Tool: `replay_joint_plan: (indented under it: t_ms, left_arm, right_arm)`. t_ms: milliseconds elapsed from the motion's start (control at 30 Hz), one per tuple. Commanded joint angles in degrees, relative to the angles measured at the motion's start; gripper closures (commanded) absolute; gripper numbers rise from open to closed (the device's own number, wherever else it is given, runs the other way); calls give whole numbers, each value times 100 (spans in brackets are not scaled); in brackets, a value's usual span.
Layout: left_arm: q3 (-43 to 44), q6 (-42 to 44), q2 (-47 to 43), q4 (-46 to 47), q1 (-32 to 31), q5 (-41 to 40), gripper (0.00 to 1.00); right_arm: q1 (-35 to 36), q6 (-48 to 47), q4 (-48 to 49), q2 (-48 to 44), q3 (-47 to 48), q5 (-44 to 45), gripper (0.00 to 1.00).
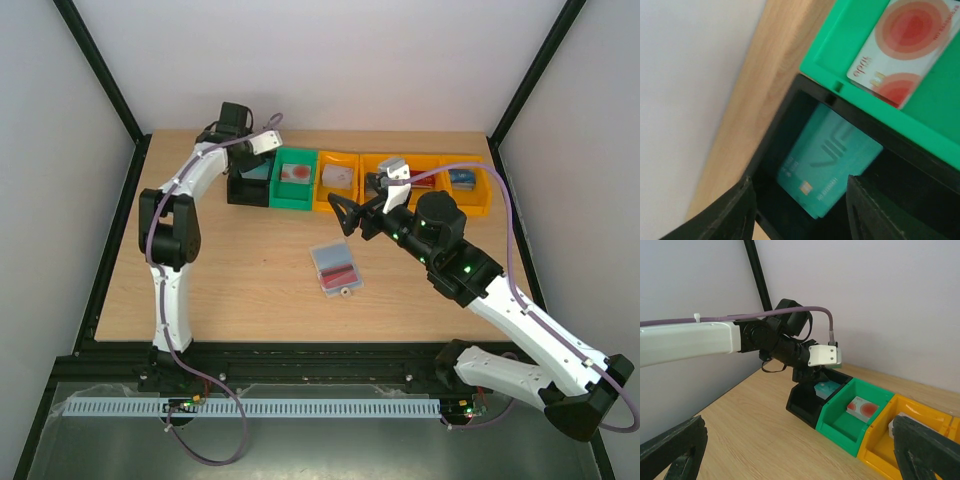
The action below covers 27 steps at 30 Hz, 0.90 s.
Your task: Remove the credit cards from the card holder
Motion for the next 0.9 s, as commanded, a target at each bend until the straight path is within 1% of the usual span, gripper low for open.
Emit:
replay_joint_plan:
  t_ms: [0, 33, 100, 167, 233, 433, 533, 667, 867]
  left_arm:
    - [272, -1142, -17, -1410, 41, -295, 56]
    - [340, -1304, 84, -1545, 45, -457, 59]
    - [498, -1579, 308, -1780, 39, -601, 62]
    - [675, -1713, 522, -2055, 8, -528, 65]
    - [708, -1849, 659, -2106, -19, -516, 66]
    - [913, -2177, 1119, -1891, -24, -791, 70]
    - [1089, -2286, 1255, -1796, -31, -782, 71]
    - [1141, -2394, 1291, -1356, -64, -756, 68]
    - [1247, -2571, 1421, -905, -159, -1030, 67]
  right_arm:
    - [13, -18, 33, -118, 108, -57, 1]
    - [12, -22, 50, -123, 91, -60, 1]
    - [13, -18, 95, -128, 70, -92, 1]
    - [13, -13, 126, -128, 50, -117, 1]
    - [13, 2, 126, -135, 35, -122, 1]
    - [13, -7, 117, -163, 19, -104, 1]
    - [13, -31, 132, -163, 13, -112, 1]
    - [13, -54, 187, -108, 8, -135, 1]
    - [12, -57, 172, -132, 7, -131, 1]
